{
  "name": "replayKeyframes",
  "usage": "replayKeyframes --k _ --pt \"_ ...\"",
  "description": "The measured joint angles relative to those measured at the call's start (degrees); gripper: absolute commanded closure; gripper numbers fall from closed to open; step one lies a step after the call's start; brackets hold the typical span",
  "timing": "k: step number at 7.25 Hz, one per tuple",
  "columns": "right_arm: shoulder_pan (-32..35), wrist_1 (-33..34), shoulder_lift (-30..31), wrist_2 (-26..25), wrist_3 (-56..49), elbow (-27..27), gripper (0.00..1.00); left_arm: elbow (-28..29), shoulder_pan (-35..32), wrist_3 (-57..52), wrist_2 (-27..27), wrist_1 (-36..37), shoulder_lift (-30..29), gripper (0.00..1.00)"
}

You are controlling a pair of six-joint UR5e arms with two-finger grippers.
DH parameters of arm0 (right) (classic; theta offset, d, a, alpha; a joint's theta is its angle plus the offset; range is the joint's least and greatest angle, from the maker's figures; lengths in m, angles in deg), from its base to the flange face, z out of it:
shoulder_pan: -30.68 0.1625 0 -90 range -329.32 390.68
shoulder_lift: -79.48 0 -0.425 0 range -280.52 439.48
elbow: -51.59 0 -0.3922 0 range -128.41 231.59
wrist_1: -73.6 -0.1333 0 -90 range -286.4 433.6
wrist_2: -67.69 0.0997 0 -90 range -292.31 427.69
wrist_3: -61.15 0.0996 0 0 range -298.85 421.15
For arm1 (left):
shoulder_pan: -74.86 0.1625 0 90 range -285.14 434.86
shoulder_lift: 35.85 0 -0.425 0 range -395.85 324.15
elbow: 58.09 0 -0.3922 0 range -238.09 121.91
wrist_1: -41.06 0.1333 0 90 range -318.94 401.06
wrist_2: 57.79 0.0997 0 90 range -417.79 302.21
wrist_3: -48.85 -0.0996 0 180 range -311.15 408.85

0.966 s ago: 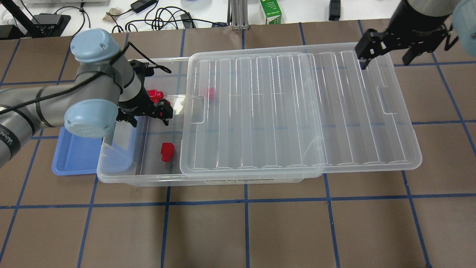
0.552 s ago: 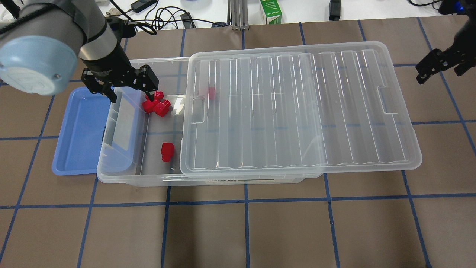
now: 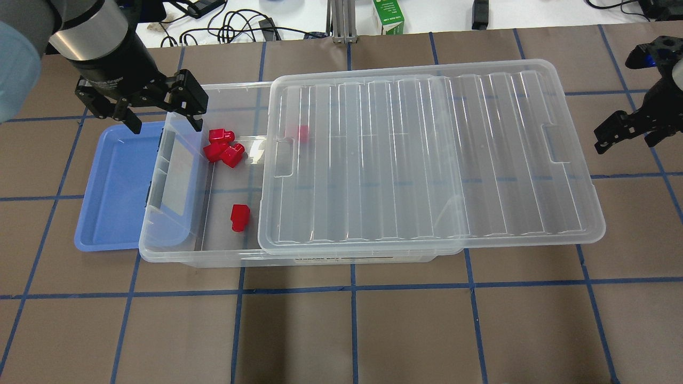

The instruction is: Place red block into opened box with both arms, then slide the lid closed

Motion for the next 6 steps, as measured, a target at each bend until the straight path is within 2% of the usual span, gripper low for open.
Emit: replayKeyframes --k 6 --pt "7.06 0.18 -0.54 1.30 10.69 -1.39 0.00 -0.53 0.00 -0.04 -0.06 0.52 0.40 0.00"
